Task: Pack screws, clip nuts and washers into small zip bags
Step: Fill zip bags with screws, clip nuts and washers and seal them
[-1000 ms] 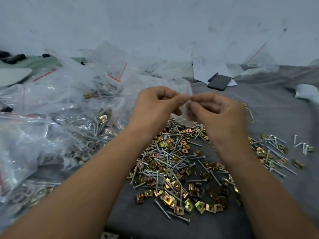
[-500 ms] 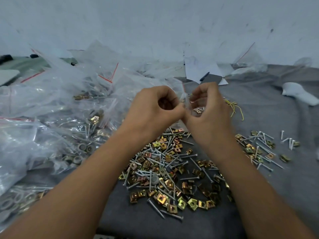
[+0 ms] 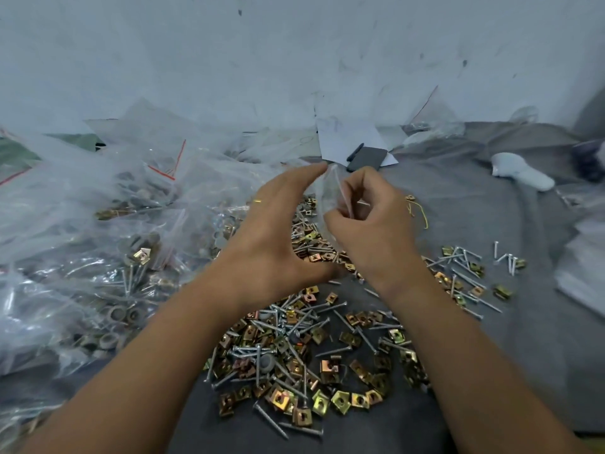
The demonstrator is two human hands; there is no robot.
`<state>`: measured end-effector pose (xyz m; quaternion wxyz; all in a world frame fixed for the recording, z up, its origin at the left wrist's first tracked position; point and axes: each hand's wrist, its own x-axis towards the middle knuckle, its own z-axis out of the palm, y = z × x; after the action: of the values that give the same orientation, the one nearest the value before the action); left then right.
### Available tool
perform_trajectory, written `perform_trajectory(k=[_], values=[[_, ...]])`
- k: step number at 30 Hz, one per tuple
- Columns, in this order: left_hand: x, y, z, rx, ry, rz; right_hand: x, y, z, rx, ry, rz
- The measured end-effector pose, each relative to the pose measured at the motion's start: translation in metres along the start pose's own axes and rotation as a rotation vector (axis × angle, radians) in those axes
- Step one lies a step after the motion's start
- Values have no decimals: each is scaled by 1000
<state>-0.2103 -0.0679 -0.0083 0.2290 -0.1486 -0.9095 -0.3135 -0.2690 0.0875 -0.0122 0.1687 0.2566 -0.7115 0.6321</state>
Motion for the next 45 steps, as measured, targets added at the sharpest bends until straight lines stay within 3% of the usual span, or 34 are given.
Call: perform_trajectory(k=[7,16,24,28,40,45], values=[[3,1,6,-115,90,15,-7,-5,7,217,-264,-31],[2,1,1,50,151,57,1,4,-2,102,-37,139],[2,4,-1,51,113,152,1,5,-2,43,-201,213],[5,4,1,165,86,247,-2,0,0,-7,-262,251],[1,4,1,355,45,249,-3,-6,-4,97,-238,423],[3,8,3,386,67,302,-4,-2,1,-10,-302,432]])
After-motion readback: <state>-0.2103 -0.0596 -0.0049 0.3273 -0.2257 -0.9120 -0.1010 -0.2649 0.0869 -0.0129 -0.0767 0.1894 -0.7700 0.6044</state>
